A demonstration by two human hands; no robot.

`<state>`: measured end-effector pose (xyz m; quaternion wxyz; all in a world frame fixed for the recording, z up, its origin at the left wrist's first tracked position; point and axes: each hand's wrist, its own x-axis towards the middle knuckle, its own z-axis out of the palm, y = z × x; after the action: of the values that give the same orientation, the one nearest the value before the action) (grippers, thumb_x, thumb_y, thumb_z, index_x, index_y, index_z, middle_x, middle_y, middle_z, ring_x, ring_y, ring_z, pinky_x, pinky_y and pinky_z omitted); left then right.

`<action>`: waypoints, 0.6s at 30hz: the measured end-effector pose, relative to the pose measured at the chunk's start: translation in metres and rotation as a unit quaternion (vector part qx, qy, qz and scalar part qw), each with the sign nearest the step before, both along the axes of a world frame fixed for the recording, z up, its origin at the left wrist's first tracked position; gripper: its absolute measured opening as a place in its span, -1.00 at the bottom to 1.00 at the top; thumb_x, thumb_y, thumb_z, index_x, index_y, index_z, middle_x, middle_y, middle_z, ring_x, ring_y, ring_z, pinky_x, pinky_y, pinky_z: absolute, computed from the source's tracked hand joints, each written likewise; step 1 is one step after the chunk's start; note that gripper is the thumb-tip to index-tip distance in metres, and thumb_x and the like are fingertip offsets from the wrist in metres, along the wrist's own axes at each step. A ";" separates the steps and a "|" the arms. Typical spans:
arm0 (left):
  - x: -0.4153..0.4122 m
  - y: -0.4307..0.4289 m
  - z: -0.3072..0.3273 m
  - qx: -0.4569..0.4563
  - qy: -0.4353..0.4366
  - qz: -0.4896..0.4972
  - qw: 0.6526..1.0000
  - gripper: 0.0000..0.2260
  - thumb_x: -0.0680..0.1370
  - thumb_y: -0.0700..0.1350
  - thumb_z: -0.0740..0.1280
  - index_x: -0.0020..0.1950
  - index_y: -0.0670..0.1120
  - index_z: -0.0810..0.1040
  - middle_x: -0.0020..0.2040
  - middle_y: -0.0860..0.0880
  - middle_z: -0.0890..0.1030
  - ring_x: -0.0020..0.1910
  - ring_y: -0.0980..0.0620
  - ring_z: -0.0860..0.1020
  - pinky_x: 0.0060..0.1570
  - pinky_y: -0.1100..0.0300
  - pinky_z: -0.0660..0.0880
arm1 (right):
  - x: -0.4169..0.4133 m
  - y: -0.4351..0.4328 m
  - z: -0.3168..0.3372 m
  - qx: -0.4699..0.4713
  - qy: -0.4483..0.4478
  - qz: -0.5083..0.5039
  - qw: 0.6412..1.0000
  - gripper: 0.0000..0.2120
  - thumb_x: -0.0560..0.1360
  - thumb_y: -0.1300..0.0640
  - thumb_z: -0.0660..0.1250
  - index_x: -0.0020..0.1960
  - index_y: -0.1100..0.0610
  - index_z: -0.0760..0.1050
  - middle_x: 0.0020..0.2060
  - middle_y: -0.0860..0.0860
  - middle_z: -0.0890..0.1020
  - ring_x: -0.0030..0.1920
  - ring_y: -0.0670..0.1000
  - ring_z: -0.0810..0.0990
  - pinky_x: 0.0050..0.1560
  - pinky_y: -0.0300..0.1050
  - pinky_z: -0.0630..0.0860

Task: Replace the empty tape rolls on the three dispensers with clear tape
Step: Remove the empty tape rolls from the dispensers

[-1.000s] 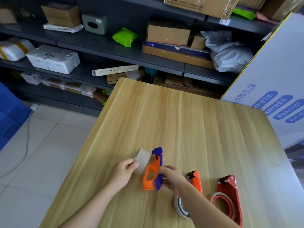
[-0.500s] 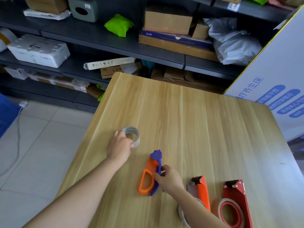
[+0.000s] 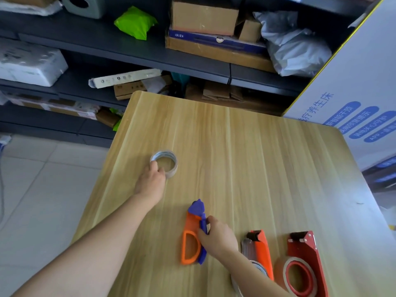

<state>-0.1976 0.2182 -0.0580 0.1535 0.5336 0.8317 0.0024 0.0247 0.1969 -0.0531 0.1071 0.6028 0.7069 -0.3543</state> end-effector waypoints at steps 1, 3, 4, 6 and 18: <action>0.000 -0.001 0.002 -0.001 0.005 -0.002 1.000 -0.66 0.59 -0.20 0.23 0.37 -0.15 0.37 0.25 -0.11 0.32 0.15 -0.06 0.43 0.00 0.14 0.47 | 0.000 0.000 0.002 -0.003 0.001 0.002 1.000 -0.67 0.51 -0.15 0.21 0.13 0.05 0.45 -0.12 0.00 0.66 -0.08 0.09 0.64 -0.12 -0.04 0.55; 0.005 -0.003 0.009 0.004 0.014 -0.011 1.000 -0.63 0.59 -0.13 0.26 0.39 -0.11 0.34 0.26 -0.10 0.33 0.18 -0.06 0.42 0.00 0.13 0.48 | 0.001 0.001 0.005 -0.004 0.004 0.003 1.000 -0.58 0.49 -0.20 0.23 0.21 0.04 0.42 -0.08 0.00 0.67 -0.05 0.08 0.64 -0.11 -0.05 0.55; 0.010 -0.004 0.014 0.008 0.012 -0.018 1.000 -0.63 0.59 -0.10 0.25 0.39 -0.10 0.33 0.25 -0.09 0.33 0.20 -0.06 0.41 0.01 0.12 0.48 | 0.003 0.001 0.007 -0.004 0.006 0.003 1.000 -0.53 0.48 -0.22 0.24 0.26 0.03 0.41 -0.05 0.00 0.67 -0.03 0.07 0.64 -0.11 -0.06 0.53; 0.026 -0.009 0.025 0.019 -0.004 -0.038 0.999 -0.68 0.60 -0.06 0.23 0.34 -0.08 0.37 0.23 -0.07 0.35 0.23 -0.06 0.38 0.00 0.10 0.47 | 0.010 0.004 0.012 0.008 0.010 0.002 1.000 -0.49 0.48 -0.23 0.24 0.33 0.01 0.39 0.00 -0.01 0.66 0.02 0.06 0.63 -0.08 -0.08 0.52; 0.180 -0.057 0.035 0.039 -0.042 -0.198 0.979 -0.76 0.58 -0.02 0.23 0.20 -0.05 0.50 0.18 -0.03 0.45 0.25 -0.06 0.38 0.16 0.07 0.40 | 0.124 0.004 0.041 0.213 -0.036 0.020 0.976 -0.68 0.55 -0.01 0.22 0.24 0.06 0.51 0.12 0.02 0.52 0.19 0.08 0.48 -0.02 -0.08 0.49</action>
<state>-0.0179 0.1614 -0.0233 0.1644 0.6927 0.7017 0.0270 0.1483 0.2010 -0.0119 0.0088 0.6098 0.7737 -0.1714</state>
